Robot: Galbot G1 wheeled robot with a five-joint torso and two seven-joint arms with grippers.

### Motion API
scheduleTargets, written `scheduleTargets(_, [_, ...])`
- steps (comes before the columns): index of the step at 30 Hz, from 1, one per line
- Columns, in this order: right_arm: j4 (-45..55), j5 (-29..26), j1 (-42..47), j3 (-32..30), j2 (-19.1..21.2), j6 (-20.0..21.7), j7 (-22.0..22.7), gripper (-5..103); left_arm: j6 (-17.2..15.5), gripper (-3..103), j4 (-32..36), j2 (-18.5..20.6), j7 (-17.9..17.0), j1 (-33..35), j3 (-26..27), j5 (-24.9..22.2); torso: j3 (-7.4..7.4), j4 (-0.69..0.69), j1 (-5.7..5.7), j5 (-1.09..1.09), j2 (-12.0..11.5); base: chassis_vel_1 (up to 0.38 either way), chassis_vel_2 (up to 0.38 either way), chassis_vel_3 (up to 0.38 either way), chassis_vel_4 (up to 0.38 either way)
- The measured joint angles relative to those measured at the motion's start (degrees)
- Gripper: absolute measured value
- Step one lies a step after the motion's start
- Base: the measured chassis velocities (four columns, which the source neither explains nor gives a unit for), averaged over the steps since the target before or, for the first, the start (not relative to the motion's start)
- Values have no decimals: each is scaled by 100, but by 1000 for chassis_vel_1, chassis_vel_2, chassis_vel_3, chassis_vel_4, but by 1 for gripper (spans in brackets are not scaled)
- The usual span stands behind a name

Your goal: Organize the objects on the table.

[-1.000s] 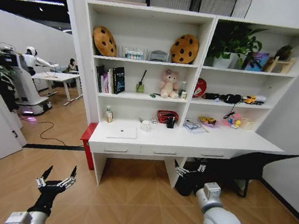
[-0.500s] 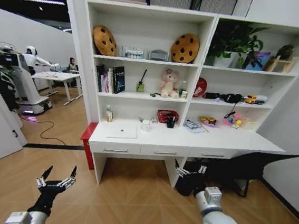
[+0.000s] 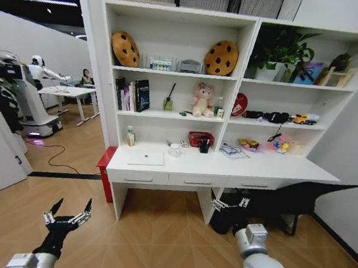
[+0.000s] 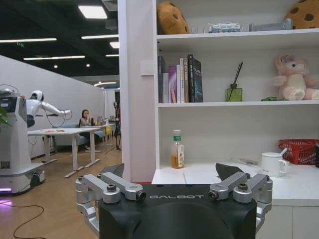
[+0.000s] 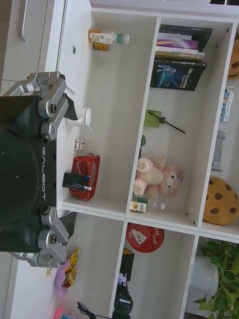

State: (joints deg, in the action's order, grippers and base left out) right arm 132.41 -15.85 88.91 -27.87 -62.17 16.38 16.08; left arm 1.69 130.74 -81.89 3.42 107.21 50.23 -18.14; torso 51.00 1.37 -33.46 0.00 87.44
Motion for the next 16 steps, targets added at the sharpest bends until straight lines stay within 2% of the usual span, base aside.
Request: scheduleTargets(16, [0,-3,-5,0,4,8,3,100,0,100,0,0,0,0,0,0,0,0,0,0,0,0,0,0,0])
